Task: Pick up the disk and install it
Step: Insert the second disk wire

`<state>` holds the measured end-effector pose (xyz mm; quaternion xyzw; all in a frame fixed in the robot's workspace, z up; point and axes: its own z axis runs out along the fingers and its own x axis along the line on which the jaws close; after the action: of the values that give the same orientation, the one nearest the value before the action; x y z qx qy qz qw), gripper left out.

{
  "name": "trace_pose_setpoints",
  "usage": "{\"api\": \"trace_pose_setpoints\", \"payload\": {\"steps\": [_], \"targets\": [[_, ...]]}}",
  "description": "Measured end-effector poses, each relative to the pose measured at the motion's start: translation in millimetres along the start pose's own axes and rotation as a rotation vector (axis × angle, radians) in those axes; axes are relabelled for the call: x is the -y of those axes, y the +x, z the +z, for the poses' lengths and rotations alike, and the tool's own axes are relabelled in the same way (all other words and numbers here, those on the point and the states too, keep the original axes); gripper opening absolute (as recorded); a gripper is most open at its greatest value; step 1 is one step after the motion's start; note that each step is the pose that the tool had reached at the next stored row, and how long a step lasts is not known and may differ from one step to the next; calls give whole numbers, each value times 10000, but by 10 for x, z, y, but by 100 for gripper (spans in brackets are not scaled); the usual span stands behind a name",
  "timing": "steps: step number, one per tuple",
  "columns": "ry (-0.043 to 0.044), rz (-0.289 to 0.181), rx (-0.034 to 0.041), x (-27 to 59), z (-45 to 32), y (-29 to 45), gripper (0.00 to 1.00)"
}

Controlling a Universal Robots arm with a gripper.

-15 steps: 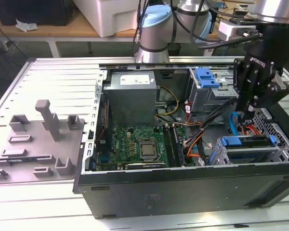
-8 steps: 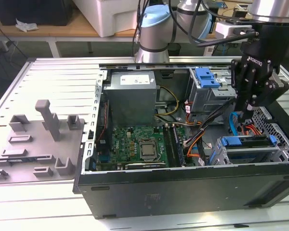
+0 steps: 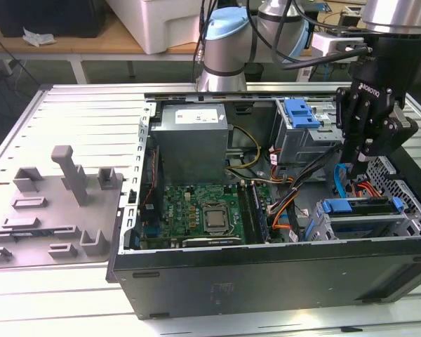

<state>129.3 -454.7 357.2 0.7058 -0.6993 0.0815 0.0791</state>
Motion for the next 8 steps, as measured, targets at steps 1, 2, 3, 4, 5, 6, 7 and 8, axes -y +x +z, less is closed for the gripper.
{"api": "trace_pose_setpoints", "payload": {"steps": [1, 2, 3, 4, 5, 6, 7, 8], "targets": [[-16, 73, 0, 0, 4, -1, 36], [-2, 79, -13, 1, 8, -2, 36], [34, 88, -24, 1, 10, -3, 36], [66, 95, -35, 0, 13, -3, 36], [101, 103, -48, 1, 14, -3, 36], [150, 116, -69, 0, 17, -4, 36], [206, 128, -95, -1, 18, -4, 36], [324, 155, -162, -7, 21, -5, 36]]}}
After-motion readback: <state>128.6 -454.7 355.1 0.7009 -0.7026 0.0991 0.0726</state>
